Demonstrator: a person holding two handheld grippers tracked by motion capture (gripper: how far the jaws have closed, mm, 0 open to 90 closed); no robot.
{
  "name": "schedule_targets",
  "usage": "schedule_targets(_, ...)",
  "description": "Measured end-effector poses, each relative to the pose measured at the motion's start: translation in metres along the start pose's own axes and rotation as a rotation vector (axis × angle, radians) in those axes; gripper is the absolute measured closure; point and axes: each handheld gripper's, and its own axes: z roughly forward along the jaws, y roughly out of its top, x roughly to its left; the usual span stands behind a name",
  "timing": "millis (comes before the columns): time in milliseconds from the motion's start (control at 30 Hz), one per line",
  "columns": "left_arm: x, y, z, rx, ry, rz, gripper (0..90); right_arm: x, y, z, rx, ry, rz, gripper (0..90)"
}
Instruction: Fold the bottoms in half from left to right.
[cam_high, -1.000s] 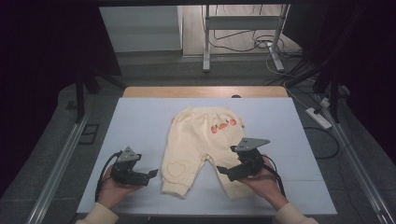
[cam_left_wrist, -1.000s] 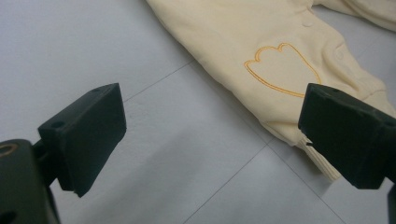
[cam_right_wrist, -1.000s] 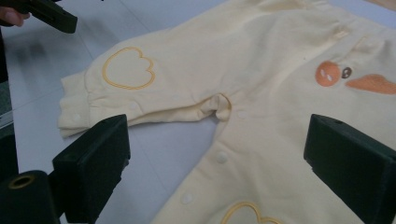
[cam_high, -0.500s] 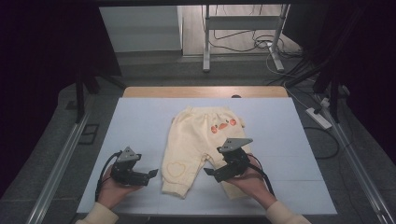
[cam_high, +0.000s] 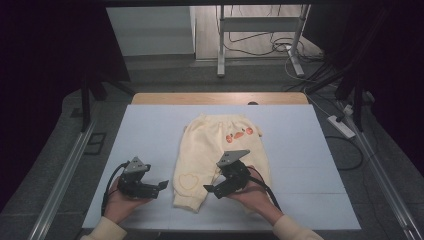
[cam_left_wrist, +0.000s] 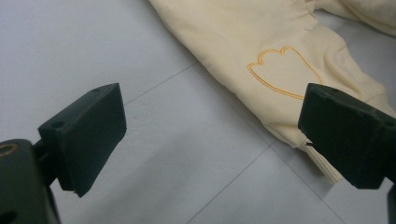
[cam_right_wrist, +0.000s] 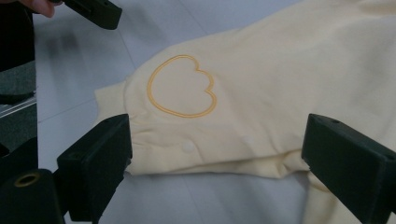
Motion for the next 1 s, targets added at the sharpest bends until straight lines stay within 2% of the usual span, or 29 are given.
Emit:
schedule_targets(233,0.000,0.000,0.000,0.002,0.001,0.001,7.5,0.015,0.006,0.016,0.023,0.037,-0.032,9.0)
schedule_targets(400,0.000,0.000,0.000,0.004,0.001,0.002,7.4,0.021,0.008,0.023,0.037,0.059,-0.042,9.4)
schedule_targets(567,0.000,0.000,0.000,0.005,0.001,0.001,7.5,0.025,0.009,0.028,0.039,0.072,-0.052,13.8)
schedule_targets(767,0.000,0.000,0.000,0.005,0.000,0.001,7.5,0.032,0.012,0.035,0.046,0.089,-0.062,14.2)
schedule_targets(1000,0.000,0.000,0.001,0.009,-0.002,0.002,7.5,0.043,0.013,0.045,0.073,0.101,-0.095,16.8)
